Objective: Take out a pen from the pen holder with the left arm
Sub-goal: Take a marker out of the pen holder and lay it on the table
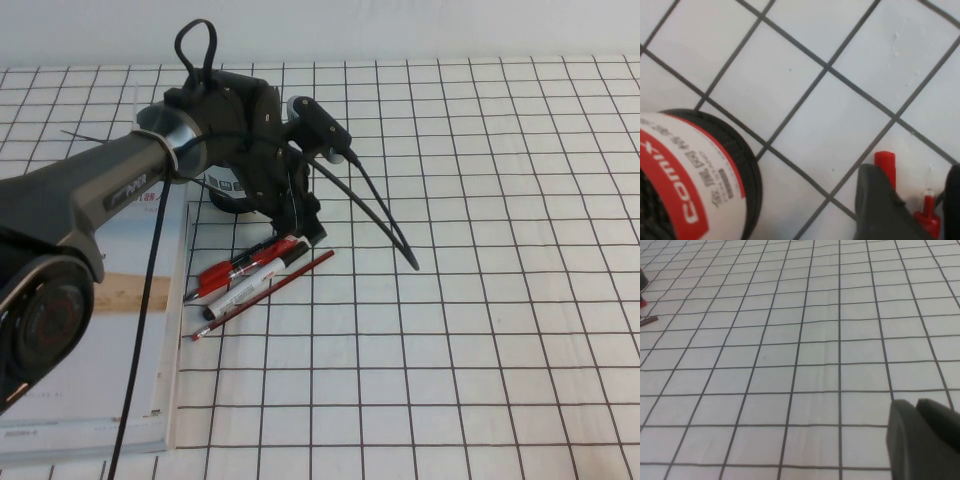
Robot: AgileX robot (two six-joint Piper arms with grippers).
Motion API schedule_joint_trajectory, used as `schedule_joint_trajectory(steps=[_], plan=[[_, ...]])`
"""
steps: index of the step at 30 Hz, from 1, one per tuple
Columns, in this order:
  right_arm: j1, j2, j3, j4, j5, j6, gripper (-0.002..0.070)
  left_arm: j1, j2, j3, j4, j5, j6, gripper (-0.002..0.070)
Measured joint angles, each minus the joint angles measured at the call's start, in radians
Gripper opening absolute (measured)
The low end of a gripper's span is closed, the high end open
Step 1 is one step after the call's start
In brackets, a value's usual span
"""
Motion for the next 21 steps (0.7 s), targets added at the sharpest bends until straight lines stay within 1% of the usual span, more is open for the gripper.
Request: schedule_joint_trajectory(steps=[2,5,9,12,15,17,19,21], plan=[[0.000,0.000,0.000,0.000,0.000,0.000,-0.0015,0.000,0.000,0.000,-0.006,0.003,-0.006,0.0275],[0.000,0.000,0.000,0.000,0.000,0.000,-0.0015,0.000,0.002,0.000,-0.011,0.017,-0.020,0.0293],[0.000,0.000,0.000,0.000,0.000,0.000,-0.0015,0.000,-0.011,-0.007,-0.011,0.054,-0.046,0.0297],[0.000,0.000,0.000,0.000,0.000,0.000,-0.0015,0.000,-0.042,-0.016,-0.015,0.085,-0.066,0.0276],[0.000,0.000,0.000,0.000,0.000,0.000,-0.0015,0.002,-0.093,-0.020,-0.016,0.107,-0.091,0.0222],[0.000,0.000,0.000,0.000,0.000,0.000,-0.0015,0.002,-0.130,-0.022,-0.018,0.124,-0.097,0.0159],[0.000,0.000,0.000,0.000,0.000,0.000,-0.0015,0.002,-0.163,-0.022,-0.018,0.138,-0.099,0.0079],[0.000,0.000,0.000,0.000,0.000,0.000,-0.0015,0.002,-0.198,-0.022,-0.018,0.149,-0.099,0.0036]])
